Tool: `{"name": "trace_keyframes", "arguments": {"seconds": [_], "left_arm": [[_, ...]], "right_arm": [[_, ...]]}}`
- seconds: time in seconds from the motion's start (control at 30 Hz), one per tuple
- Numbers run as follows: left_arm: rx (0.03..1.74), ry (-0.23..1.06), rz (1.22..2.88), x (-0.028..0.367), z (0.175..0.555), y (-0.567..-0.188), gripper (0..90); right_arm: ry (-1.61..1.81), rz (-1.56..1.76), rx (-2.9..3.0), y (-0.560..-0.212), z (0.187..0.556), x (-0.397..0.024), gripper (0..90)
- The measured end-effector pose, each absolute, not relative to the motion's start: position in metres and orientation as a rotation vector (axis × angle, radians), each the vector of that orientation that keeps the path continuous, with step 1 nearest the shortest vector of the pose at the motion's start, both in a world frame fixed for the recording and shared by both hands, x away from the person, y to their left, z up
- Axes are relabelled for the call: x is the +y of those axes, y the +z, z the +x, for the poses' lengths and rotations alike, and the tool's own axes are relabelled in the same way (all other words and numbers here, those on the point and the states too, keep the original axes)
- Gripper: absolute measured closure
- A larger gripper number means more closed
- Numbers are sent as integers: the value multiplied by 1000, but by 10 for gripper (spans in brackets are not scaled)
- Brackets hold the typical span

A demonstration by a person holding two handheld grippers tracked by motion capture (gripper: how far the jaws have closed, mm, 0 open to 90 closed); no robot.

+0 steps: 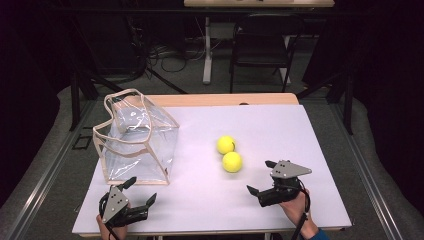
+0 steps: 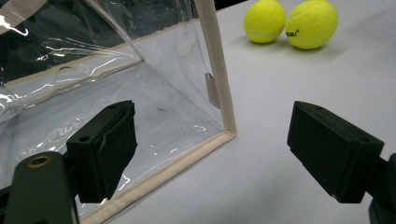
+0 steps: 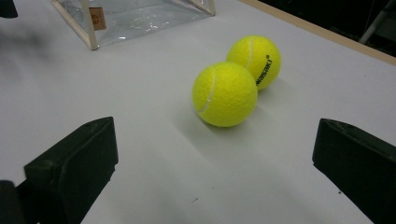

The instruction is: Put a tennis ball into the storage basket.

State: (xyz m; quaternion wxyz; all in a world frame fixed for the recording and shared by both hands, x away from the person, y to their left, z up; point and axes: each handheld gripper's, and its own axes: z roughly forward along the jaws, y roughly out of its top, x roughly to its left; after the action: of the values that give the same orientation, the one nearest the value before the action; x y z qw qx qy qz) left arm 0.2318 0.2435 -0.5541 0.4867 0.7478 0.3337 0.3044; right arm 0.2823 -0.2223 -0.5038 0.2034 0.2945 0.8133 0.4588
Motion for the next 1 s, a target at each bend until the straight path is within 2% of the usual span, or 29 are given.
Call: {"name": "trace_keyframes", "arguments": {"seconds": [1.0], "left_arm": [[814, 729, 1823, 244, 231, -554, 160]], "right_arm": [[1213, 818, 2385, -491, 310, -188, 0]]}}
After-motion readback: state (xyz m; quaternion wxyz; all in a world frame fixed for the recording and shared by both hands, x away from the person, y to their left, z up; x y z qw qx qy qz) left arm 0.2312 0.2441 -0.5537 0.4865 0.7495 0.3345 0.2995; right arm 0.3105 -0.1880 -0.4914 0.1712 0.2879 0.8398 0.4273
